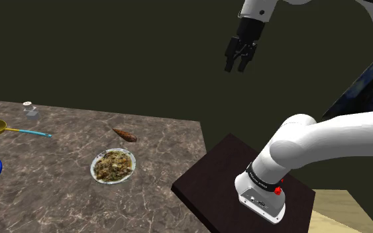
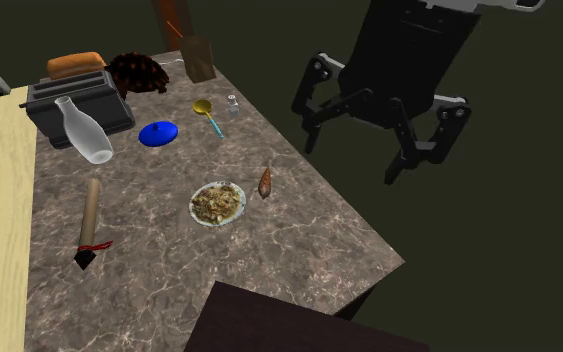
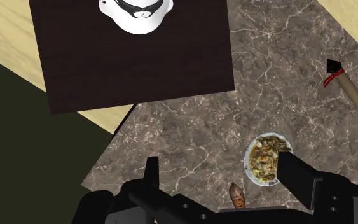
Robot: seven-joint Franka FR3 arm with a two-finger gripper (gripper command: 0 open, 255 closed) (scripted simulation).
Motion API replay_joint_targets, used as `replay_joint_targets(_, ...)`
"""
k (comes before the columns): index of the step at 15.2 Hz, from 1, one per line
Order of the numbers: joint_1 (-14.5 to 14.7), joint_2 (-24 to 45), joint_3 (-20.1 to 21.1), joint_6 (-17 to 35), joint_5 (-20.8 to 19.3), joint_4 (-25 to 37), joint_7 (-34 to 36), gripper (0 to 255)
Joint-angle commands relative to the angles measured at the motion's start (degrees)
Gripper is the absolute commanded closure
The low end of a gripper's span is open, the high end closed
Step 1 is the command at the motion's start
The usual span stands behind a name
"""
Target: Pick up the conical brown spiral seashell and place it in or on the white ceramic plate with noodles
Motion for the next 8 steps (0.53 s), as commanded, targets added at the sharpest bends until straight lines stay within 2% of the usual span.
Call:
replay_joint_targets(1,0.0,0.0,0.0,0.0,0.0,0.0,0.0,0)
replay_joint_targets(8,1.9,10.0,3.0,12.1,1.9,-2.8,0.5,0)
